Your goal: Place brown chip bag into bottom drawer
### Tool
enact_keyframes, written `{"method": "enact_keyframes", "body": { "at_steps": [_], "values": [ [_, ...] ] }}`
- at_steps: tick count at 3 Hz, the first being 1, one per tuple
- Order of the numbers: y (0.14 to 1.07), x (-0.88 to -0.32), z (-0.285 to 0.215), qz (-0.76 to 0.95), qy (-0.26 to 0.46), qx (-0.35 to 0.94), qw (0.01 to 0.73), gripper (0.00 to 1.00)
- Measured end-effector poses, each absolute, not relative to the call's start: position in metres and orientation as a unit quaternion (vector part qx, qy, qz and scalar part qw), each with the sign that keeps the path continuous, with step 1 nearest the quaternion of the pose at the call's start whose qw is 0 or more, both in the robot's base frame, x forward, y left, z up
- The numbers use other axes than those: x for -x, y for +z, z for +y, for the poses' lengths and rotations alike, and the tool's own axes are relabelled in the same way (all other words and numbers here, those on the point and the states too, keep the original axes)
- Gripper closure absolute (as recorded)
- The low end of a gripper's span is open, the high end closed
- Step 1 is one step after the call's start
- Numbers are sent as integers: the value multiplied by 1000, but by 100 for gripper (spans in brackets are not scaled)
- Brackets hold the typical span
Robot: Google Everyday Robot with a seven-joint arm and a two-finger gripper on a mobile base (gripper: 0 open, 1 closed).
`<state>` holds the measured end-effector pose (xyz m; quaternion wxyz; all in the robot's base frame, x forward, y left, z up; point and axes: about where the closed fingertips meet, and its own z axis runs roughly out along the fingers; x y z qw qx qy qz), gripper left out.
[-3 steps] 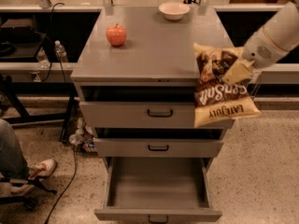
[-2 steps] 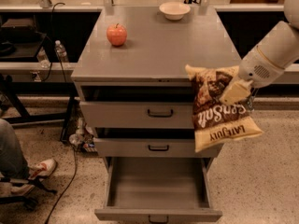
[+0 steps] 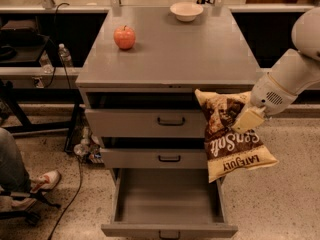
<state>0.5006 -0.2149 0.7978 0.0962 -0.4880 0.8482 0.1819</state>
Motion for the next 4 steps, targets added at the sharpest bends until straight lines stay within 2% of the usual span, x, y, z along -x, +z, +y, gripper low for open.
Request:
{"method": "enact_keyframes", "body": {
  "at_steps": [2, 3, 4],
  "values": [
    [698, -472, -212, 845, 244, 474, 40, 100],
    [617, -445, -211, 856, 281, 432, 42, 100],
    [559, -450, -208, 877, 287, 376, 83, 100]
  ]
}}
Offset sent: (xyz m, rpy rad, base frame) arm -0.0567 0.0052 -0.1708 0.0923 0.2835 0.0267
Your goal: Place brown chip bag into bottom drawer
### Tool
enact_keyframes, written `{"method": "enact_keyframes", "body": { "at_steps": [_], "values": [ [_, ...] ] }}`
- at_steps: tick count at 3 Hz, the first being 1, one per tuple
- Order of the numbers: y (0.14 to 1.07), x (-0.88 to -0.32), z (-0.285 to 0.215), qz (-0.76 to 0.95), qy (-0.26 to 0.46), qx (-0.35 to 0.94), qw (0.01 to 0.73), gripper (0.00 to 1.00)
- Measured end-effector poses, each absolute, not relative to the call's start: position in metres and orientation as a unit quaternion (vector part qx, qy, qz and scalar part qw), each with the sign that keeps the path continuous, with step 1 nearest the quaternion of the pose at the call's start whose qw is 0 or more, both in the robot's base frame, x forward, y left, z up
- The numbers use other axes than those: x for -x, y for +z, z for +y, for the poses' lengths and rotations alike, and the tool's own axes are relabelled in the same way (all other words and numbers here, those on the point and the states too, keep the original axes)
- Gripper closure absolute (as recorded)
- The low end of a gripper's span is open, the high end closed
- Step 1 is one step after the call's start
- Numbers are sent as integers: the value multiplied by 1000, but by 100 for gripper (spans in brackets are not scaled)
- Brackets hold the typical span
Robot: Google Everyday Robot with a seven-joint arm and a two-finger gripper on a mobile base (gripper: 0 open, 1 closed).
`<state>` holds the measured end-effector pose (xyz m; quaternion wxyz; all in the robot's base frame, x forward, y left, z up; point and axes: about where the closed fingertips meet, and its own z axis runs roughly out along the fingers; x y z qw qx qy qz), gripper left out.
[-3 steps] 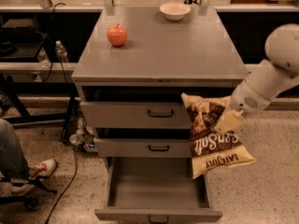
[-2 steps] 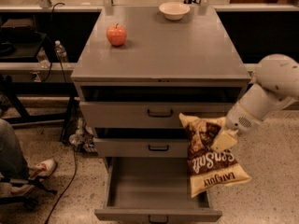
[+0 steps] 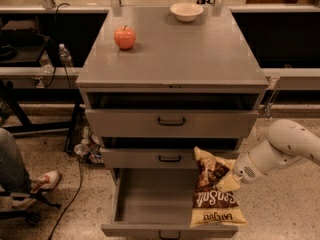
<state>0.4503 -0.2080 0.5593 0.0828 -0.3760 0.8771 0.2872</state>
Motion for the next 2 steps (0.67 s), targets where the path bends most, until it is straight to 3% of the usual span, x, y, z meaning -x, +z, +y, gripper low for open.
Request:
{"method": "enact_keyframes", "body": {
  "at_steps": [2],
  "values": [
    [534, -450, -209, 886, 309, 335, 81, 100]
  ]
}}
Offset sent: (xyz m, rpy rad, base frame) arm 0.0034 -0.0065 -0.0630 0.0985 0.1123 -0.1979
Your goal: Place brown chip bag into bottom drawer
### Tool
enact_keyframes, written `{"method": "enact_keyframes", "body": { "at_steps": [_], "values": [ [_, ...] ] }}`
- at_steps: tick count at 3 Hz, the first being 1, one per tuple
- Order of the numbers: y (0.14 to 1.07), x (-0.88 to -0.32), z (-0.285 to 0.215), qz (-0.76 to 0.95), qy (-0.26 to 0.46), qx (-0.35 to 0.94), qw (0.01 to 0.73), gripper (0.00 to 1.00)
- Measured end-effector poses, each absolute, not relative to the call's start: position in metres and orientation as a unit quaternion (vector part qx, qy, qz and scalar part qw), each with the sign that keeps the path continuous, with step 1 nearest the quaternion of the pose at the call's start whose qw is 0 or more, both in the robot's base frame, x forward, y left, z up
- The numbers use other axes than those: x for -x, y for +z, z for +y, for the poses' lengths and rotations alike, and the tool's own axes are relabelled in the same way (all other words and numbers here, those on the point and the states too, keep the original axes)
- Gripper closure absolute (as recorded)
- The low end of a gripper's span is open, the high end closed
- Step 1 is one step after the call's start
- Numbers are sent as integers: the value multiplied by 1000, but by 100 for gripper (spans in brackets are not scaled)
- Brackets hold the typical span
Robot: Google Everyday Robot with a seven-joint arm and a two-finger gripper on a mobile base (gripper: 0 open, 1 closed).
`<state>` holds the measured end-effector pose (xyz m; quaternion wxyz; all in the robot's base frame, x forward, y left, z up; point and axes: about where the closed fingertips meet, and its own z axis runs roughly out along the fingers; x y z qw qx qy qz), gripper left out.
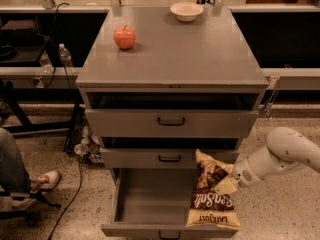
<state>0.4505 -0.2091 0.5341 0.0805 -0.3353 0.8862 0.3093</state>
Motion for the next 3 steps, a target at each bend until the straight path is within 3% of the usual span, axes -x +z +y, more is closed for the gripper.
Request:
{"method": "enact_keyframes", "body": {
  "at_steps": [2, 3],
  "values": [
    [426, -463, -188, 894, 397, 174, 110, 100],
    [351, -495, -155, 886, 432, 111, 128, 100]
  ]
}}
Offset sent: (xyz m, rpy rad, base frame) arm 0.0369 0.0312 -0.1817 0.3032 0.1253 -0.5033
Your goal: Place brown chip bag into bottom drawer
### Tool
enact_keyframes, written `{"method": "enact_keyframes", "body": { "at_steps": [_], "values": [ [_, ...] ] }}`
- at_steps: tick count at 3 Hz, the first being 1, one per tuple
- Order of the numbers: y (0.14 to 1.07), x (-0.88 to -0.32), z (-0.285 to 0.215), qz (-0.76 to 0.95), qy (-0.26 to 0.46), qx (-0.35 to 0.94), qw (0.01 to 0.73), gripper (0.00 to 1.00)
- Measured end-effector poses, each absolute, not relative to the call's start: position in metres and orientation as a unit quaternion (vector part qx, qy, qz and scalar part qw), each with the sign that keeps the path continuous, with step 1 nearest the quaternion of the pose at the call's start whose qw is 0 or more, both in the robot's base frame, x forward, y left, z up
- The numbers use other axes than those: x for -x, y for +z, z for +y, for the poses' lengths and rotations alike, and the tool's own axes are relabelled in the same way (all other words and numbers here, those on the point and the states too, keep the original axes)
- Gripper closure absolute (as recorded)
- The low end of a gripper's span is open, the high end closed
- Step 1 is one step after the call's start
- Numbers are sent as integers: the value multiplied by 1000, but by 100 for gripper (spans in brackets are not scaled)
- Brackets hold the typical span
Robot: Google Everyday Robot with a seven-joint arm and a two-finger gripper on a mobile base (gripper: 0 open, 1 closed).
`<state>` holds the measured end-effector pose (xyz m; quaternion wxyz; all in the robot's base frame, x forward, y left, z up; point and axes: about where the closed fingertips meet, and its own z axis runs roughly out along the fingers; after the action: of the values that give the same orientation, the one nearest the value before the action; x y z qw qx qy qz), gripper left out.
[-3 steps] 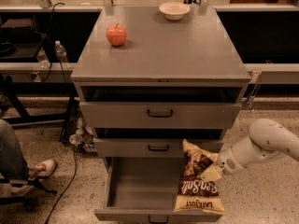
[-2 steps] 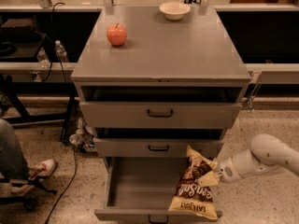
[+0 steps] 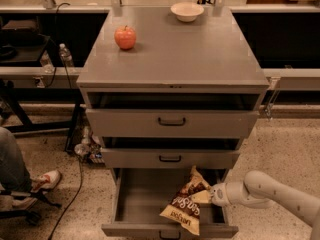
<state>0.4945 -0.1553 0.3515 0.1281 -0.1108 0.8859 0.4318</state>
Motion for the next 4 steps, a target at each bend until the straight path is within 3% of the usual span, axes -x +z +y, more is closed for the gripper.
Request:
{"method": "enact_keyframes", "body": {
  "at_steps": [2, 3, 4],
  "values": [
    [275, -529, -120, 873, 469, 55, 124, 100],
    [260, -538, -110, 868, 480, 48, 120, 84],
    [252, -542, -104, 864, 487, 46, 117, 61]
  ]
}}
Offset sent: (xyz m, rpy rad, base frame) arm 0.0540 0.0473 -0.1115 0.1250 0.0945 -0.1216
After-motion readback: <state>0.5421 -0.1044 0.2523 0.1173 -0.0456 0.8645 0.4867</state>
